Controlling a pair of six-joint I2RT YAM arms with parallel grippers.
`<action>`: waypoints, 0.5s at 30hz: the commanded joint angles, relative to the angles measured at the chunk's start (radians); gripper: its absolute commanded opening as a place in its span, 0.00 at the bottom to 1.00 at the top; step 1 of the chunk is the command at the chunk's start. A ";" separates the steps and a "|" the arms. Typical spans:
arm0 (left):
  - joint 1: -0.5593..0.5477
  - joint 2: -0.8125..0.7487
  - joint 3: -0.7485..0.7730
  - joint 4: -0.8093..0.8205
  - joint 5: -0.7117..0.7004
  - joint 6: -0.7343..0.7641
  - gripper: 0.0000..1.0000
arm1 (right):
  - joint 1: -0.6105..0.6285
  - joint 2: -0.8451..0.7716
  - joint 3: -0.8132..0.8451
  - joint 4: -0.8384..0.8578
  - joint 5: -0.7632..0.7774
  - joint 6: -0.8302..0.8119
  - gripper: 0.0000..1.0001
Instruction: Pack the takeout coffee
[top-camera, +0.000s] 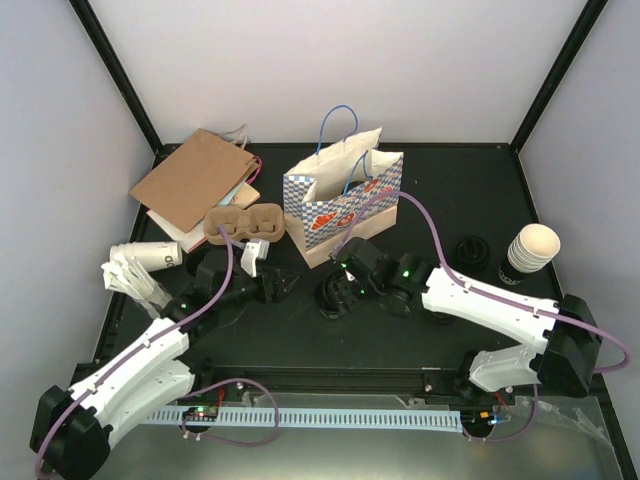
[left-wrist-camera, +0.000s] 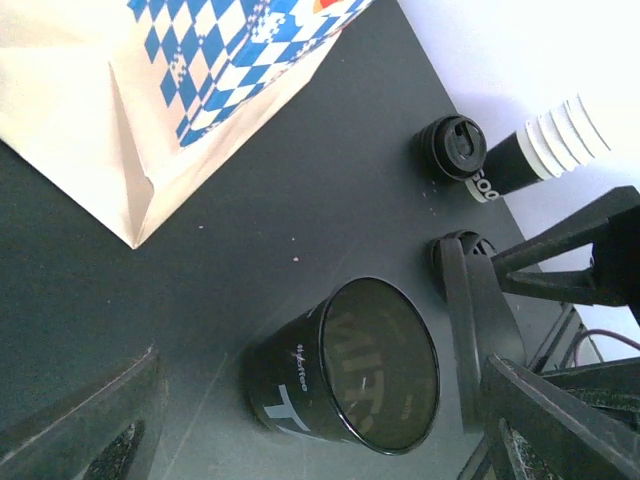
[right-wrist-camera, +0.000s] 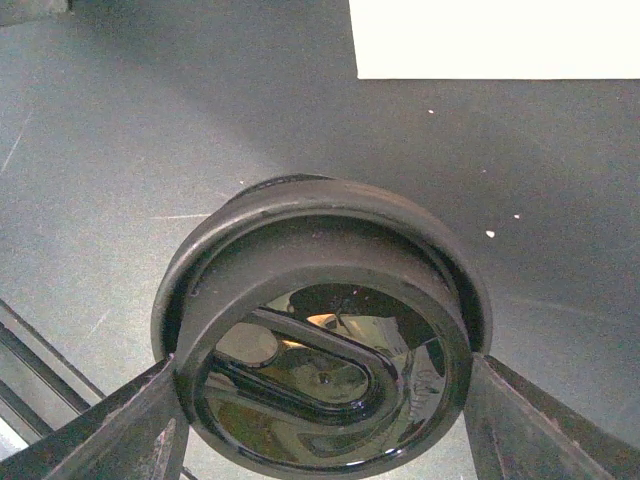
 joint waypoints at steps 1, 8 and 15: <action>0.016 0.015 0.025 0.065 0.101 -0.027 0.85 | 0.012 0.025 0.044 0.014 0.033 -0.020 0.70; 0.018 0.094 0.025 0.080 0.202 -0.064 0.70 | 0.015 0.063 0.066 0.001 0.038 -0.028 0.70; 0.019 0.136 -0.003 0.111 0.208 -0.091 0.64 | 0.022 0.095 0.080 -0.033 0.047 -0.024 0.70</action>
